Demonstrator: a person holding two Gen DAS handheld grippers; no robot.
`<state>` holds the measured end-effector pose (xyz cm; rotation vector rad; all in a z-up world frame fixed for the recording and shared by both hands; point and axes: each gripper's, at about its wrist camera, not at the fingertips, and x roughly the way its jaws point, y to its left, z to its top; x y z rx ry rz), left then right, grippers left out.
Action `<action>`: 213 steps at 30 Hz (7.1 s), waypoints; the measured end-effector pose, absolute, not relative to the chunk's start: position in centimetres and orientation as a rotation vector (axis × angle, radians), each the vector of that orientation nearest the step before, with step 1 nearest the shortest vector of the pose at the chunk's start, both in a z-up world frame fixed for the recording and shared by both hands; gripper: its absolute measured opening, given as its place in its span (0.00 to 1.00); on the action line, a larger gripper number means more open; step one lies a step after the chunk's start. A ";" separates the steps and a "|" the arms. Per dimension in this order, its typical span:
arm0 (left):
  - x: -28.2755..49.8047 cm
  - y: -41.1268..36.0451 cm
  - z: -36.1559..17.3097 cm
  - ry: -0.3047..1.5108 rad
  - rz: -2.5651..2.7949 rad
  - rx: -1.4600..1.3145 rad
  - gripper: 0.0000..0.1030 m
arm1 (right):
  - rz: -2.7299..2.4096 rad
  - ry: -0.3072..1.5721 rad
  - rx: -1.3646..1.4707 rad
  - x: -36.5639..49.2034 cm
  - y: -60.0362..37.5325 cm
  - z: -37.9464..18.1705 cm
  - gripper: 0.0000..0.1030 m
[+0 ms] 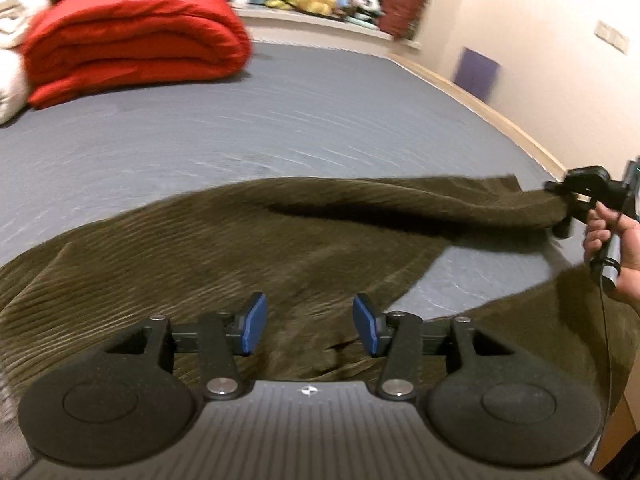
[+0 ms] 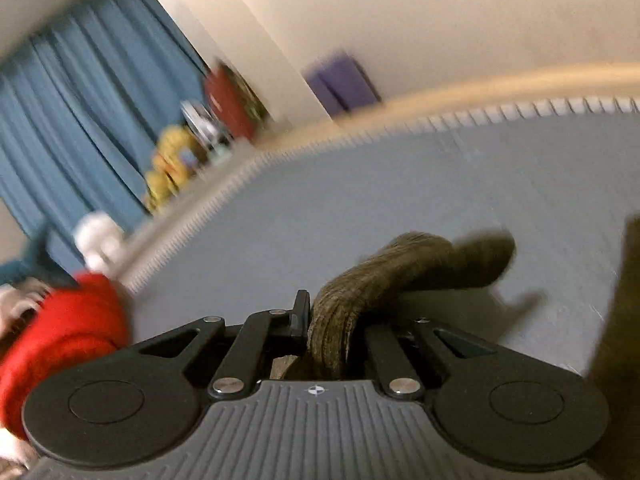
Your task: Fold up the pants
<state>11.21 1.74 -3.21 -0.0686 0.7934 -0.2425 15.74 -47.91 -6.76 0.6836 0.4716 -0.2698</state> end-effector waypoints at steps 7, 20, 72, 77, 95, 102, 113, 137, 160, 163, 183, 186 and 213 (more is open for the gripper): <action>14.9 -1.6 -7.3 0.849 -0.325 0.019 0.62 | -0.223 0.555 0.719 17.0 -51.3 -10.3 0.21; 16.8 -4.7 -9.3 0.837 -0.391 0.282 0.08 | -0.310 0.530 0.798 18.4 -52.0 -9.4 0.14; 5.3 8.0 2.7 0.756 -0.322 0.037 0.21 | 0.082 0.347 0.220 -0.4 -35.6 5.4 0.51; 1.8 14.9 4.1 0.721 -0.181 -0.004 0.29 | 0.307 0.395 0.181 -2.9 -27.2 4.6 0.51; 2.8 26.3 -6.5 0.980 0.103 -0.273 0.69 | 0.976 0.738 -0.312 -14.4 -6.8 -5.1 0.49; 4.0 26.3 -6.4 0.906 0.153 -0.186 0.69 | 1.083 0.745 -0.477 -16.9 -4.3 -6.7 0.50; 8.6 29.4 -6.8 0.741 0.210 -0.302 0.70 | 0.957 0.836 -0.434 -15.0 -5.3 -7.5 0.50; 15.3 26.3 -8.4 0.752 0.185 -0.153 0.76 | 0.773 1.012 -0.309 -11.0 -11.0 -8.9 0.51; 16.5 25.1 -9.9 0.780 0.185 -0.062 0.76 | 0.647 0.953 -0.167 -8.1 -13.7 -7.1 0.52; 16.7 24.7 -10.2 0.790 0.179 -0.029 0.76 | 0.555 1.039 -0.209 -7.1 -14.2 -9.2 0.53; 16.9 24.6 -10.9 0.797 0.186 -0.016 0.77 | 0.575 1.006 -0.259 -7.9 -13.9 -9.2 0.59; 17.0 24.5 -10.8 0.799 0.179 -0.012 0.68 | 0.576 1.004 -0.262 -7.9 -13.8 -9.3 0.60; 1.3 15.9 -0.6 0.590 -0.015 0.240 0.06 | 0.528 0.965 -0.292 -8.4 -12.4 -7.9 0.59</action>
